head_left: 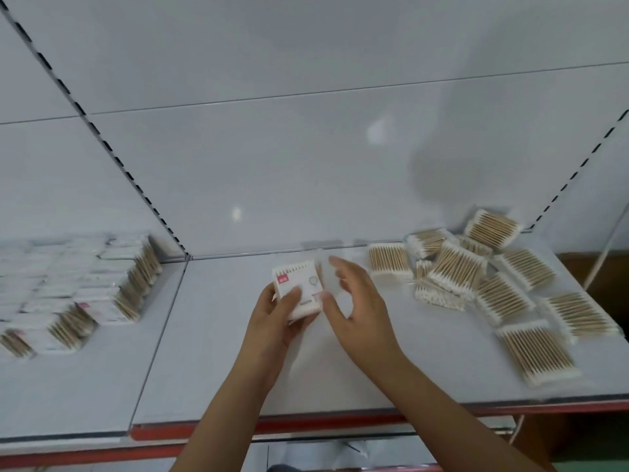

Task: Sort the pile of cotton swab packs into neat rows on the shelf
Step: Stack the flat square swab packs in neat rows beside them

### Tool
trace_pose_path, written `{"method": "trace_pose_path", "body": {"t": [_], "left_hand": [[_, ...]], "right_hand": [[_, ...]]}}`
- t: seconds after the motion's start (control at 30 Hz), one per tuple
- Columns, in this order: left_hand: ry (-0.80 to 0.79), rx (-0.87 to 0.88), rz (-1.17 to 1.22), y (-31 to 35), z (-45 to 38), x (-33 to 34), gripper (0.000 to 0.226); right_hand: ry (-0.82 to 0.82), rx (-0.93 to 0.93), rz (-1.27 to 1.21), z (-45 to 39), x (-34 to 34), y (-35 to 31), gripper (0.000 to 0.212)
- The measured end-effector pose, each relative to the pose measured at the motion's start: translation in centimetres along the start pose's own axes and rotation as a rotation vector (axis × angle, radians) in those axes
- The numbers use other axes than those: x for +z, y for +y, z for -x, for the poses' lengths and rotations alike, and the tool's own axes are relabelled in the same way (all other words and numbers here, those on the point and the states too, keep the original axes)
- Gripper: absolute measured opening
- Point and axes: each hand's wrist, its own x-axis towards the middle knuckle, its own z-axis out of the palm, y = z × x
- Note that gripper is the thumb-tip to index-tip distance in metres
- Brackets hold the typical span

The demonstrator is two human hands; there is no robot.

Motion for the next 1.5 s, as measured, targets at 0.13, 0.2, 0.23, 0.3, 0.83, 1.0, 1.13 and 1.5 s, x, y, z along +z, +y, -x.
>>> {"method": "trace_pose_path", "body": {"t": [0.13,0.2,0.23,0.3,0.83,1.0,1.13,1.5], "left_hand": [[-0.089,0.189,-0.553,-0.1,0.0,-1.7,0.032],[-0.061,0.293,-0.908,-0.2,-0.5,-4.0,0.043],[-0.068,0.313,-1.059,-0.1,-0.6,-5.2,0.052],[-0.124,0.282,-1.216,0.4,-0.4,-7.2,0.064],[0.868,0.580,-1.295,7.8,5.5,-27.8,0.052],[0.730,0.536,-1.203,9.2,5.0,-30.8,0.053],[0.577,0.545,-1.169,9.1,5.4,-32.1,0.057],[0.553,0.592,-1.195,8.8,5.4,-32.5,0.074]], "right_hand": [[-0.236,0.347,-0.291,-1.5,-0.2,-0.7,0.079],[-0.296,0.264,-0.196,-1.4,0.1,-0.2,0.090],[-0.327,0.234,-0.152,-1.3,0.4,-0.2,0.092],[-0.377,0.241,-0.103,-1.1,1.1,-0.5,0.075],[-0.366,0.051,-0.148,-0.6,22.7,-11.8,0.049],[-0.269,0.081,-0.094,-0.5,28.0,-12.9,0.055],[-0.199,0.134,-0.085,0.2,29.1,-12.9,0.044],[-0.277,0.065,0.025,-0.2,28.4,-12.0,0.042]]}}
